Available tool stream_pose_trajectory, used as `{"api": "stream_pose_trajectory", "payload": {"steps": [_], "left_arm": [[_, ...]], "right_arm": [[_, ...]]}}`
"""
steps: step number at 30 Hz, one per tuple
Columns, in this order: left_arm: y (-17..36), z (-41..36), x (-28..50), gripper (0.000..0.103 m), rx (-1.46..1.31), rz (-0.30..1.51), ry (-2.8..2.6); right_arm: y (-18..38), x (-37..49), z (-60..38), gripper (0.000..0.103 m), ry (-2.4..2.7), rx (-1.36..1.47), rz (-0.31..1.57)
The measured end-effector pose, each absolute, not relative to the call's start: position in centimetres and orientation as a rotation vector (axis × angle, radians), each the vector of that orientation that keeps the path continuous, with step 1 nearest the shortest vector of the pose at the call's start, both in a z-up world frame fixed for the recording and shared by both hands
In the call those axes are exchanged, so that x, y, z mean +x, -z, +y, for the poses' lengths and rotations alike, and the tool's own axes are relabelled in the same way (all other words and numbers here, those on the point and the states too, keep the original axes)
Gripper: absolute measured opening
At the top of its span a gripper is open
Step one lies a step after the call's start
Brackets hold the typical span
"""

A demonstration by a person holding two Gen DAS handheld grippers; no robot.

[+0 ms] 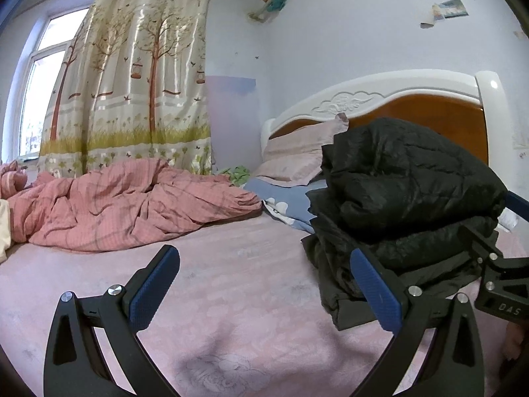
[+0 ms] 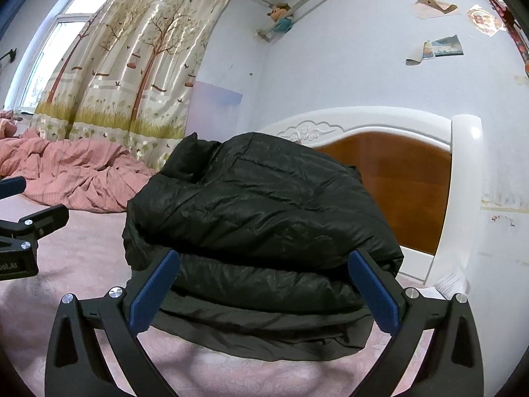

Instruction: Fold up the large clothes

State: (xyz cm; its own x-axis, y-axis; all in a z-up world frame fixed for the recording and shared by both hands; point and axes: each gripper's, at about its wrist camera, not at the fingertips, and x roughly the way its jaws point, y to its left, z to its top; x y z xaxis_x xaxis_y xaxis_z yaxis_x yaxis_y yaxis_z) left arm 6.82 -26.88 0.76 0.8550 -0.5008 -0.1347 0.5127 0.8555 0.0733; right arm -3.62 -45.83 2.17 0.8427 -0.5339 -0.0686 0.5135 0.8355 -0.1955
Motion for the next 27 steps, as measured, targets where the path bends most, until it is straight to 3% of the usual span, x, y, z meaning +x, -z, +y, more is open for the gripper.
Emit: {"api": "stream_pose_trajectory", "payload": {"steps": [27], "left_arm": [[-0.9, -27.2, 7.3, 0.103, 0.071, 0.145, 0.516]], "right_arm": [[-2.0, -2.4, -46.5, 0.103, 0.556, -0.163, 0.159]]}}
